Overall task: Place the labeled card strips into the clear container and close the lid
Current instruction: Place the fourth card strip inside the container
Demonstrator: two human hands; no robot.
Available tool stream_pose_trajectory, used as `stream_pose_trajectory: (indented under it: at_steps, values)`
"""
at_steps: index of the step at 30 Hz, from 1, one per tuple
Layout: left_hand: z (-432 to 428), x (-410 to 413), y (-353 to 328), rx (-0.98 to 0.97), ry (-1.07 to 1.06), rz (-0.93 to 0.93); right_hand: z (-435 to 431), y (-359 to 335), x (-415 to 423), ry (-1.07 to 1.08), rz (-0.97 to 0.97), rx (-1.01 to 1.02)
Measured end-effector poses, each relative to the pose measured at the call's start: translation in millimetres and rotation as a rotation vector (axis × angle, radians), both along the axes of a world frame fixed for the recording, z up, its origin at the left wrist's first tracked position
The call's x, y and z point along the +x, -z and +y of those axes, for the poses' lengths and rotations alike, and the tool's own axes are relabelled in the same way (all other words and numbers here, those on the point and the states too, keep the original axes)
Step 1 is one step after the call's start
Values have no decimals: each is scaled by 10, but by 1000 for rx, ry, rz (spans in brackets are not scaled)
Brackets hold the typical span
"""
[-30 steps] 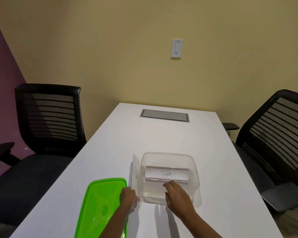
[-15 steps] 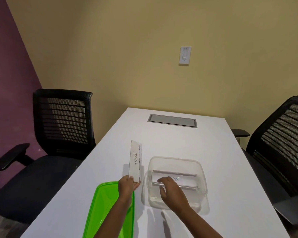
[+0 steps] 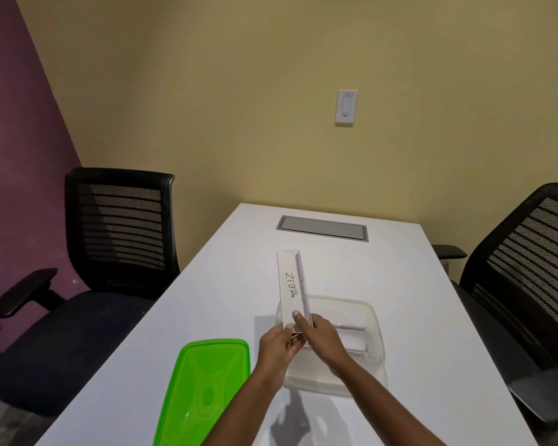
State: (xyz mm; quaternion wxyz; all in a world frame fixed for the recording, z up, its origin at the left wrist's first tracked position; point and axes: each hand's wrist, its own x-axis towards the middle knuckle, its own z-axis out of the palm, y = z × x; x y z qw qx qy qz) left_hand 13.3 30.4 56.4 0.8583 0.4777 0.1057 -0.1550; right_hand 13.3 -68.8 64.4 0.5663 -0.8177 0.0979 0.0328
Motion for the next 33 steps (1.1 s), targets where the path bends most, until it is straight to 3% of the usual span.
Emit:
stream_pose_trajectory:
  at_steps: [5,9,12,15,20,26,33]
  values:
    - [-97,-47,19,67,185,3,-214,-16,7,-31,57,237]
    - [-113,-29,-2,254,342,-13,-357,-57,23,-49,112,264]
    - [-117,24,-56,460,475,-74,-463,-87,36,-33,111,161]
    - [-154,113,-137,674,416,-128,-579,-115,50,-9,88,15]
    - [-84,269,-230,1333,239,-490,-828,-194,50,-107,85,-174]
    - [53,538,-292,1585,353,-778,-1092,-259,2,-245,92,-304]
    - [66,791,-284,1829,740,-939,-1316,-279,10,-396,83,-590]
